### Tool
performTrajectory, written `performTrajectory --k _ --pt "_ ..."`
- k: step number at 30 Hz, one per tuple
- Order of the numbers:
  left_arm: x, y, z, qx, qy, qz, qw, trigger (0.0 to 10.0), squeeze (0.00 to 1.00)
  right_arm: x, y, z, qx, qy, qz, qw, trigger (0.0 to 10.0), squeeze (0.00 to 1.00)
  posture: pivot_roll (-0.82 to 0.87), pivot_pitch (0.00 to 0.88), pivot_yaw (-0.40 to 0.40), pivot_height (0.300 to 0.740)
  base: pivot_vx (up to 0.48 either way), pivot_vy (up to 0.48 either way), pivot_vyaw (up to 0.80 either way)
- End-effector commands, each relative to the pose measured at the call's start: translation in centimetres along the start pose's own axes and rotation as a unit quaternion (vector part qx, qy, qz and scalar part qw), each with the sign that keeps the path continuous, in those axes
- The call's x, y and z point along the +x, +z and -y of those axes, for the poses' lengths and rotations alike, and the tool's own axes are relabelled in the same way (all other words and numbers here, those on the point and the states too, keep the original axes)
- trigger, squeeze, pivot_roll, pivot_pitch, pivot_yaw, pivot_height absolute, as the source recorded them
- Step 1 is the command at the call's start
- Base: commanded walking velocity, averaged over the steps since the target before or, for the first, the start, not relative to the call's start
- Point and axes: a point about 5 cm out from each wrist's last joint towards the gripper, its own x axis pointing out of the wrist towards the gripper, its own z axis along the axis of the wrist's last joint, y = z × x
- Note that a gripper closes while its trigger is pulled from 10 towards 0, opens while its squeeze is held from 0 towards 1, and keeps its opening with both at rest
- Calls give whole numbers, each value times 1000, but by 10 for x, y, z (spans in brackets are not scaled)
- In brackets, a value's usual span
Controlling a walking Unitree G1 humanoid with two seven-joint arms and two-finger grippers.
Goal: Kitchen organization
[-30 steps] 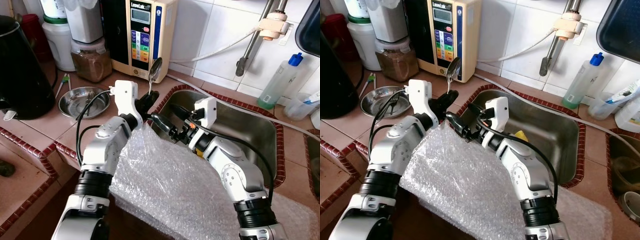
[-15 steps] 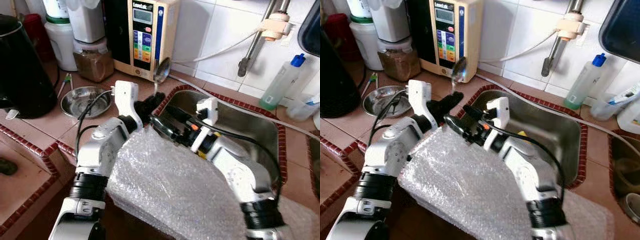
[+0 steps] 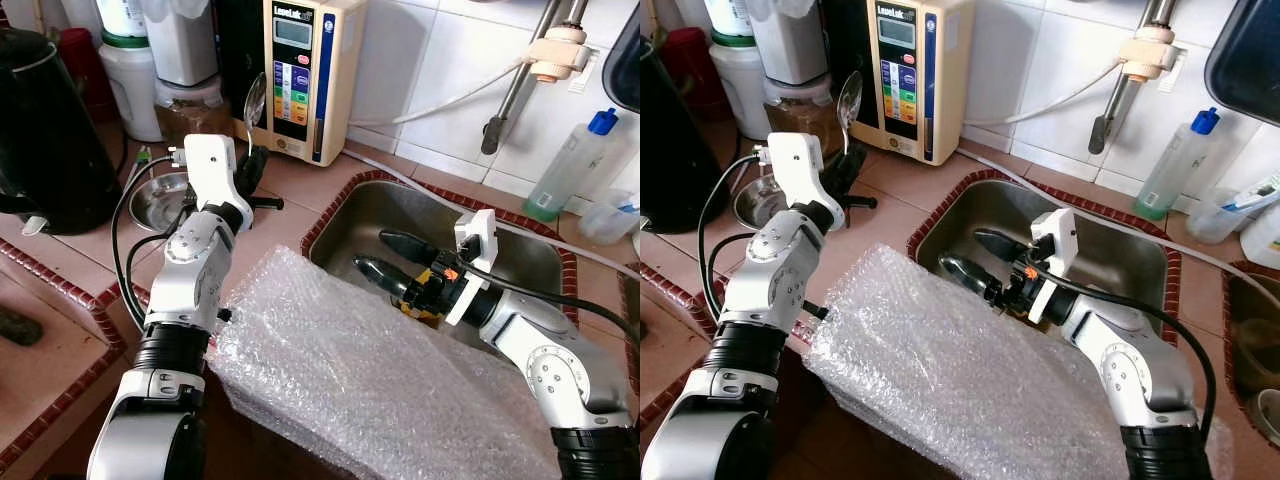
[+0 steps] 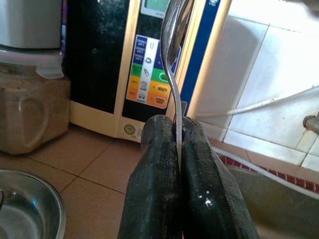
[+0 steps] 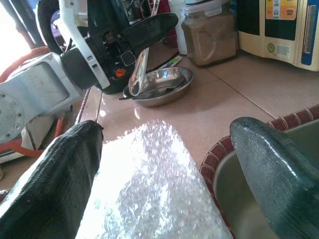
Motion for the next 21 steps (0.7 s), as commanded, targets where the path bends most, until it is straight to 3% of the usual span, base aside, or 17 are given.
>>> performTrajectory --k 1,4,12,14,18,20,21 --pt "4 8 11 10 -21 18 1000 0 0 3 9 11 -18 -52 25 998 10000 0 -48 0 -51 740 0 0 0" --pt "1 9 26 16 -75 31 997 0 0 7 18 28 -31 -133 58 989 10000 0 -45 0 -54 740 0 0 0" --pt "-8 7 52 33 -169 34 984 0 0 7 29 45 -31 -209 96 973 10000 0 -40 0 -55 740 0 0 0" --pt "-16 5 71 6 -243 30 970 0 0 7 34 57 -13 -254 123 959 10000 0 -40 0 -56 740 0 0 0" --pt "-22 3 84 -24 -295 15 955 0 0 8 37 63 7 -271 142 952 10000 0 -42 0 -55 740 0 0 0" --pt "-35 -3 100 -72 -369 -20 926 0 0 12 38 65 17 -271 155 950 10000 0 -45 0 -52 740 0 0 0" --pt "-35 -3 100 -72 -369 -20 926 0 0 12 38 65 17 -271 155 950 10000 0 -45 0 -52 740 0 0 0"
